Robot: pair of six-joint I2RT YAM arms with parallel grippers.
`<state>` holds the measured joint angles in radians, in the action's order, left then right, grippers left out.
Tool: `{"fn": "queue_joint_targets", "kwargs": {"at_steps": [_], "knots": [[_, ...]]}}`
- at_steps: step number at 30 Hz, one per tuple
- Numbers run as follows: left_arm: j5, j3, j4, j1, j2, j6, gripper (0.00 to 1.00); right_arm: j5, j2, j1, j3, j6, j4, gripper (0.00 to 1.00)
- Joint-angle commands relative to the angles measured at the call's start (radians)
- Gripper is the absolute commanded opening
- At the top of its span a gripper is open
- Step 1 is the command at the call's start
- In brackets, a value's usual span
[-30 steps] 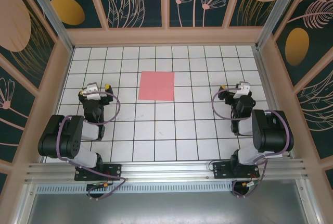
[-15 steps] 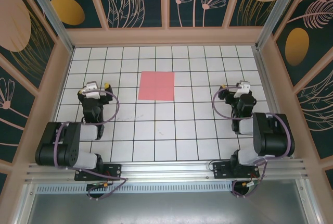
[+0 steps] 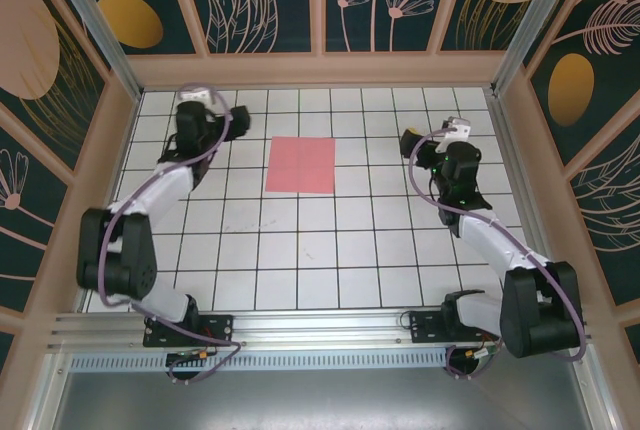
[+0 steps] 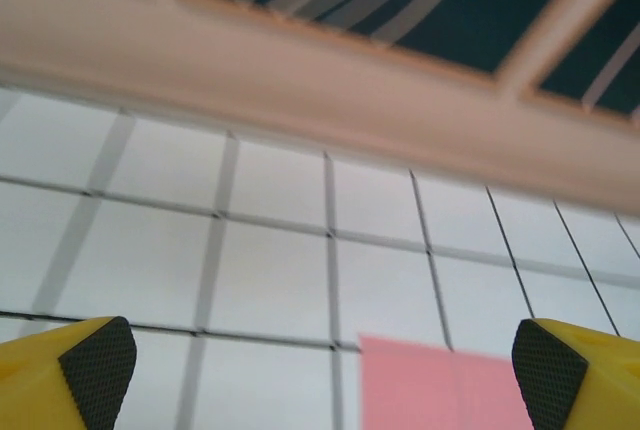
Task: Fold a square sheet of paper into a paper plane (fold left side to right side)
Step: Move the square sheet of paper to the center of the table.
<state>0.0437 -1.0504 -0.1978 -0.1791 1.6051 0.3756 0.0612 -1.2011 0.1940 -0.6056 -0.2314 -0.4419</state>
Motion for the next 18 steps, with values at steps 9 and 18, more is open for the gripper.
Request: {"fn": "queue_joint_targets", "kwargs": {"at_steps": [9, 18], "knots": [[0.155, -0.323, 0.389, -0.182, 0.375, 0.053, 0.99, 0.076, -0.011, 0.104, -0.047, -0.145, 0.281, 0.99], [0.166, -0.398, 0.435, -0.245, 0.491, 0.048, 0.98, 0.094, -0.035, 0.122, -0.048, -0.158, 0.309, 0.99]]}}
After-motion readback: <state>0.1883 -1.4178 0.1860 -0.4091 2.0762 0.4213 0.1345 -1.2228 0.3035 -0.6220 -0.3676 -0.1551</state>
